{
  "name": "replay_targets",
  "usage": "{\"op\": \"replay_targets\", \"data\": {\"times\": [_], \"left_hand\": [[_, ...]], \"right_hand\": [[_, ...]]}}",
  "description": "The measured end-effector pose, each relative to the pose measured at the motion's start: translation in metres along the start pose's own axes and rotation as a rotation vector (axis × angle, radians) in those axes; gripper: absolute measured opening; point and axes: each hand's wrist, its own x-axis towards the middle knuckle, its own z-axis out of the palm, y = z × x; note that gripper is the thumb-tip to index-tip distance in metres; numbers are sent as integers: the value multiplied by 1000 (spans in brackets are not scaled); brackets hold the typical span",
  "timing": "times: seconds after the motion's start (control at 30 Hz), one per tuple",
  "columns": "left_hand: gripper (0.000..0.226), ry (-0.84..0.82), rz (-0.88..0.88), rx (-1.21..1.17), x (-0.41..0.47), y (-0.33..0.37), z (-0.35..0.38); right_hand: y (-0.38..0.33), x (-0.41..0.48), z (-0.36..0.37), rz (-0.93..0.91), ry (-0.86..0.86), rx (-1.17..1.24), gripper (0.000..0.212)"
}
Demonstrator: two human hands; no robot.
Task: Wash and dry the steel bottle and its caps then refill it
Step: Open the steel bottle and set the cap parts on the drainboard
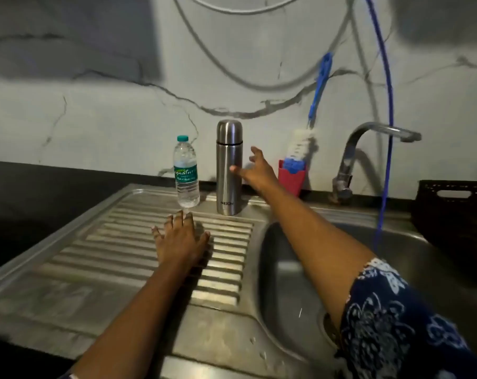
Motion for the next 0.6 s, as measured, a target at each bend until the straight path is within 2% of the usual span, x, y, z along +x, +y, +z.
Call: {"op": "replay_targets", "data": {"times": [0.13,0.23,0.33,0.5,0.6], "left_hand": [[73,-32,15,46,8,-6,7],[66,-83,32,-3,5,-7,16],[66,-105,38,5,7,-10,19],[67,-103,15,25,7,-7,20],[65,-104,7,33,5,-5,17]], "right_hand": [[-14,31,2,-43,3,41,95],[-16,41,13,-61,-10,94,87],[-17,48,21,-76,58,114,79],[-19,48,26,-117,234,-56,70],[-21,31,18,-152,275,-67,70]]}}
